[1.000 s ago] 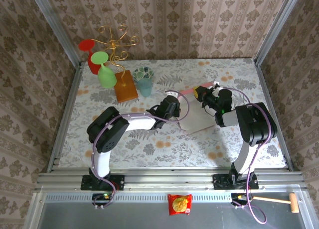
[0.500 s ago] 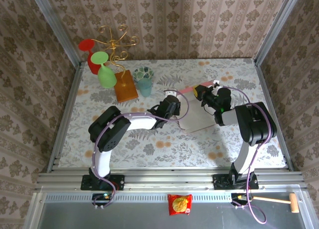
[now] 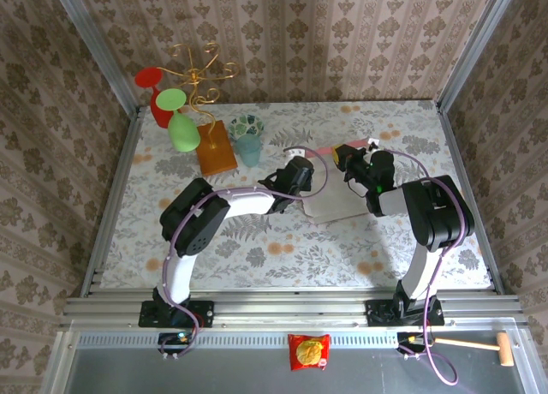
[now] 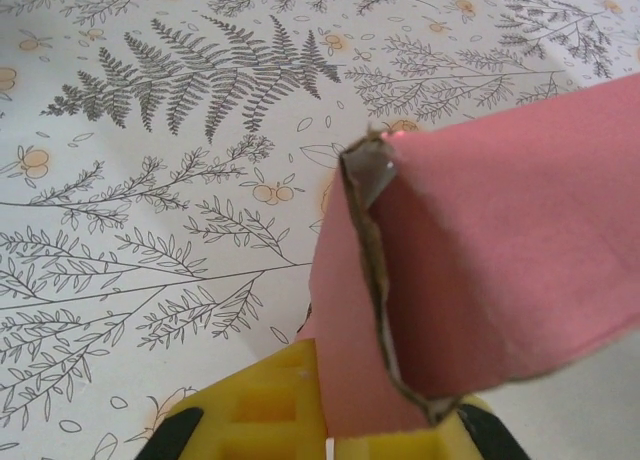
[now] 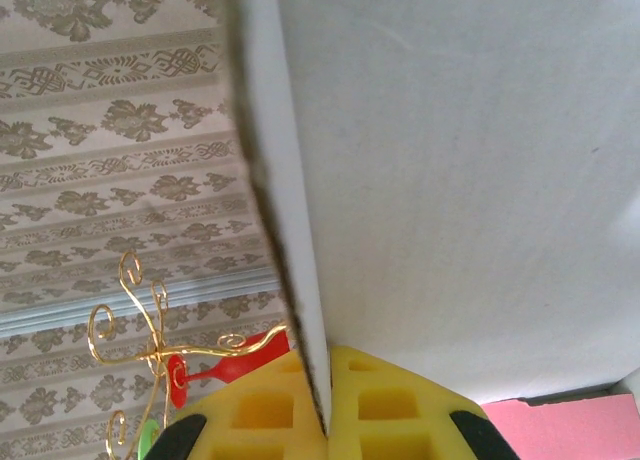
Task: Fold the paper box
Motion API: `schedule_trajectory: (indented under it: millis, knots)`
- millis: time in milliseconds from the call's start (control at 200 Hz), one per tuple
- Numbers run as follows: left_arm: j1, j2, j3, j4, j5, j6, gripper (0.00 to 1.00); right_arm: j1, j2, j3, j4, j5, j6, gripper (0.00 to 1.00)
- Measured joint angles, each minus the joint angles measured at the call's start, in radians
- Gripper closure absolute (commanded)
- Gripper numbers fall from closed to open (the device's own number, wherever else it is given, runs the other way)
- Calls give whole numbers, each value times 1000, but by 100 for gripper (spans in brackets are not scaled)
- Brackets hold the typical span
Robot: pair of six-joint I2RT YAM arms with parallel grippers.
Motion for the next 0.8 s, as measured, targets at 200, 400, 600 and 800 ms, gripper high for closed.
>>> schedule_trajectory:
  millis: [200, 400, 600, 800]
  knots:
    - [-2, 24, 72, -97, -40, -34, 100, 10, 0, 3, -6, 29, 14, 100]
    - [-11, 41, 130, -199, -98, -92, 100, 26, 0, 7, -15, 51, 30, 100]
    - [-9, 41, 126, -192, -103, -109, 87, 33, 0, 20, -37, 56, 30, 100]
    - [36, 71, 95, -158, -36, -103, 74, 44, 0, 20, -43, 30, 30, 100]
